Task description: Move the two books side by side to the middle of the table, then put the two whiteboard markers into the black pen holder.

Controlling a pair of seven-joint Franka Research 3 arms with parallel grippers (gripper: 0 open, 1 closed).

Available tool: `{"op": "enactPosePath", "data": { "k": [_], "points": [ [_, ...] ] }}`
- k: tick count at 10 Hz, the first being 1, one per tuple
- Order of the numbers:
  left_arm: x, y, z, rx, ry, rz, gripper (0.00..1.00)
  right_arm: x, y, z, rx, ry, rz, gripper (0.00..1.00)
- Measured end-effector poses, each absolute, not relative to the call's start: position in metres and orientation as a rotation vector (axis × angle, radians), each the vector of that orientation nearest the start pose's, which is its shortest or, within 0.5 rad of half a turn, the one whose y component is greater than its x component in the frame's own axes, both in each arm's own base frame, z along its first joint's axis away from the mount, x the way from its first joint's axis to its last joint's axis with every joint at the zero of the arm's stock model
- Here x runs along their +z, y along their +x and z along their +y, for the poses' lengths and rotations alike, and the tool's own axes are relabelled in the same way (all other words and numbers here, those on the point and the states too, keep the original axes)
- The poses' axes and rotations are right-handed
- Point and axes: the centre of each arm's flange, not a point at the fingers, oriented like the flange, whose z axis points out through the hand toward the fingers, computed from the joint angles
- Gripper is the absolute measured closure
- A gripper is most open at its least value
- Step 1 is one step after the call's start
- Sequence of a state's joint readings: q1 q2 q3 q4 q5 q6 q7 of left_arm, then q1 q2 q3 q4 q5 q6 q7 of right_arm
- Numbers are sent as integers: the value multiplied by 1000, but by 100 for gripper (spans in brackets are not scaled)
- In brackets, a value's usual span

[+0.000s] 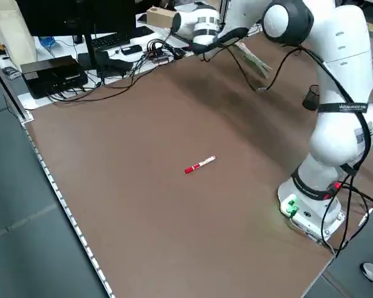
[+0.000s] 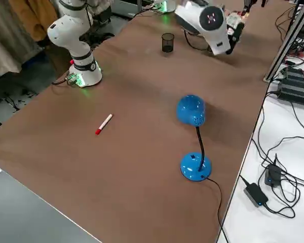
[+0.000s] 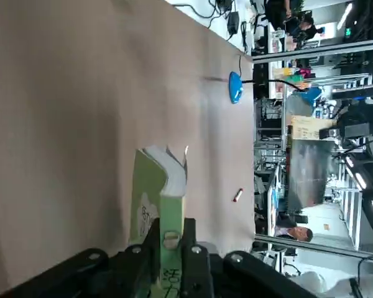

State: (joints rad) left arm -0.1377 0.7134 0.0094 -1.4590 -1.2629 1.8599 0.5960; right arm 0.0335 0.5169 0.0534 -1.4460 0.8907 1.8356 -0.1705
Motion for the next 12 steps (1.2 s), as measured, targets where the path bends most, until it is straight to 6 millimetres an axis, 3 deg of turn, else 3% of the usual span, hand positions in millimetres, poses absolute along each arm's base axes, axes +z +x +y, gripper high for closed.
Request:
{"op": "enactPosePath", "data": {
  "k": [2,5,7,9,12],
  "points": [
    [248,703,-216,6,1952,-73,84,354,700,150,105,-2292,93,84],
    [212,699,-271,-13,1921,-65,84,305,692,215,117,-2332,68,84],
    [192,696,-276,-25,1925,-52,84,270,685,248,83,-2375,81,84],
    [172,696,-264,-13,1932,-58,84,233,683,253,81,-2405,115,84],
    [157,695,-259,-14,1936,-59,84,201,676,270,72,-2437,127,84]
  ]
}}
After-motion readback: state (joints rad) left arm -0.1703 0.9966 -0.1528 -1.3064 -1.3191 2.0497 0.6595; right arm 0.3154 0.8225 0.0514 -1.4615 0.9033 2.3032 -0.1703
